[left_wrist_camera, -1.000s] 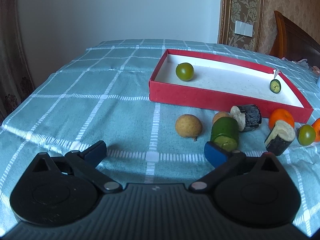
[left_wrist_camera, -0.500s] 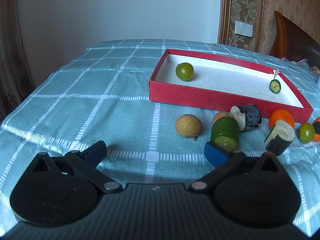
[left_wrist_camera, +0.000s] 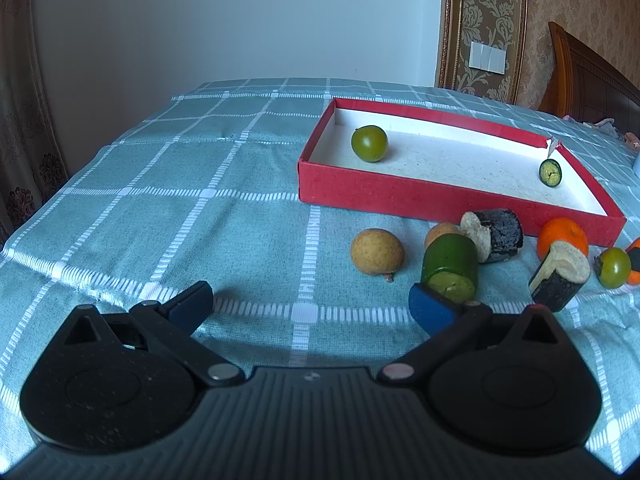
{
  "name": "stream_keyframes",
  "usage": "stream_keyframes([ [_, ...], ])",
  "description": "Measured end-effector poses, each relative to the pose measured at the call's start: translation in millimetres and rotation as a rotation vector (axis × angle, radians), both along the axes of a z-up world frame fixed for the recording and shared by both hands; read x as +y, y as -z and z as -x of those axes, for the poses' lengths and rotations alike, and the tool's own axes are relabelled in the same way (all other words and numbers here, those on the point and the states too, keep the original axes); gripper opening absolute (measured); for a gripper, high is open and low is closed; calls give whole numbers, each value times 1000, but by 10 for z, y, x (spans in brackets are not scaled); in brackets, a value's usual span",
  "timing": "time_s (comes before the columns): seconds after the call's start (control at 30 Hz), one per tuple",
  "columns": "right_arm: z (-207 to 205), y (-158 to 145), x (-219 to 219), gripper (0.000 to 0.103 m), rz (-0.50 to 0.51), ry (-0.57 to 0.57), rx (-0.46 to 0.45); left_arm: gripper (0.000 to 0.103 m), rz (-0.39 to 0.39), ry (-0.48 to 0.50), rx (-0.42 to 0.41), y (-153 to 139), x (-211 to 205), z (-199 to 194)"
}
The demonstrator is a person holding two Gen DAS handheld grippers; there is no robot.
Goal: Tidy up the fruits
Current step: 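Close the right gripper on the mandarin orange, then carry the mandarin into the tray and open the right gripper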
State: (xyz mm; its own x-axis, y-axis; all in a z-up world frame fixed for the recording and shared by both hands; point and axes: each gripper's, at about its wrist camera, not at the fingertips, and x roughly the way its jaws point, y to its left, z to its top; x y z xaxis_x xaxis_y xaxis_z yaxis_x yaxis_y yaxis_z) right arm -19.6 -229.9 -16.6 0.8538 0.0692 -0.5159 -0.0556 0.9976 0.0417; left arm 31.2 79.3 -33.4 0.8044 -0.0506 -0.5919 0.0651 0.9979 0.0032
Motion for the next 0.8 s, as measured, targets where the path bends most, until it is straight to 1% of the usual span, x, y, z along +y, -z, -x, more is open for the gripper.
stream_keyframes([
  [0.27, 67, -59, -16, 42, -1, 6, -27, 103, 1, 0, 0, -1, 0, 0],
  [0.43, 147, -206, -9, 42, -4, -8, -75, 103, 1, 0, 0, -1, 1, 0],
  [0.53, 121, -315, 20, 42, 8, -20, -108, 103, 1, 0, 0, -1, 1, -1],
  [0.67, -135, -406, 125, 42, 60, -40, -128, 103, 1, 0, 0, -1, 1, -1],
  [0.8, -559, -420, 243, 42, 91, -68, -93, 103, 1, 0, 0, 0, 1, -1],
])
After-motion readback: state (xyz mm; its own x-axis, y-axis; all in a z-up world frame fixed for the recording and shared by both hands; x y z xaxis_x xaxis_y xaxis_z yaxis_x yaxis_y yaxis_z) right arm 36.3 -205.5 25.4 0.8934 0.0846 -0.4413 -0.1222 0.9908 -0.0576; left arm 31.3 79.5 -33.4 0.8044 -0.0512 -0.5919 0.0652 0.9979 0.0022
